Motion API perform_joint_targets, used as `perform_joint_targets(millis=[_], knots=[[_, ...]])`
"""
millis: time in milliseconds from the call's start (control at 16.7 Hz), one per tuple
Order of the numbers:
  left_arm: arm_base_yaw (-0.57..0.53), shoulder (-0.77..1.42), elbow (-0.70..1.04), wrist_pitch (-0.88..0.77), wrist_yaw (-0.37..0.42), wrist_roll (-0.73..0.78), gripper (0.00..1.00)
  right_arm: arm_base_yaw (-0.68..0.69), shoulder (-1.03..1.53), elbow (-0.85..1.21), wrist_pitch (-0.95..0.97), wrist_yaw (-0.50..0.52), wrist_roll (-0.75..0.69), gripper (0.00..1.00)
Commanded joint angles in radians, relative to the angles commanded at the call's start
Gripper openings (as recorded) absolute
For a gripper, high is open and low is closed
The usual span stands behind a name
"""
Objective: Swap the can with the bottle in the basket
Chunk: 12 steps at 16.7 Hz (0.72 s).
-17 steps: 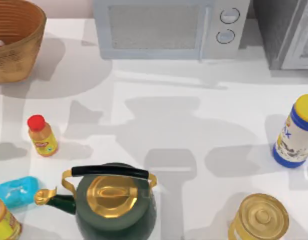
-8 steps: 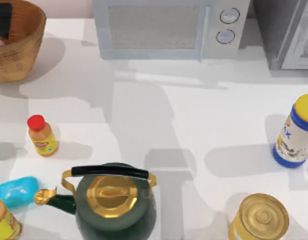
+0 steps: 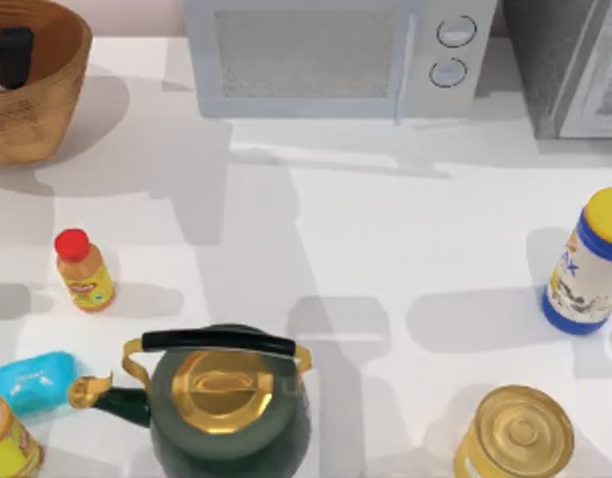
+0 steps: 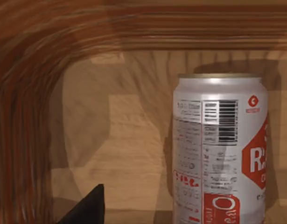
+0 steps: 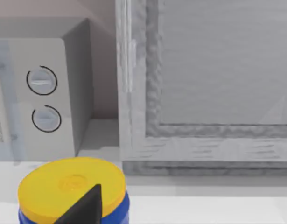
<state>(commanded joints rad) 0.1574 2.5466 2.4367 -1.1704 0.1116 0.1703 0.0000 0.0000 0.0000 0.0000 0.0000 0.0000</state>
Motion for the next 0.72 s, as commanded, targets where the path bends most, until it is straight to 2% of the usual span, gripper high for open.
perform_joint_targets(millis=[720], knots=[[-0.011, 0.11, -0.017, 0.129, -0.002, -0.011, 1.0, 0.0, 0.0, 0.0, 0.0, 0.0, 0.0, 1.0]])
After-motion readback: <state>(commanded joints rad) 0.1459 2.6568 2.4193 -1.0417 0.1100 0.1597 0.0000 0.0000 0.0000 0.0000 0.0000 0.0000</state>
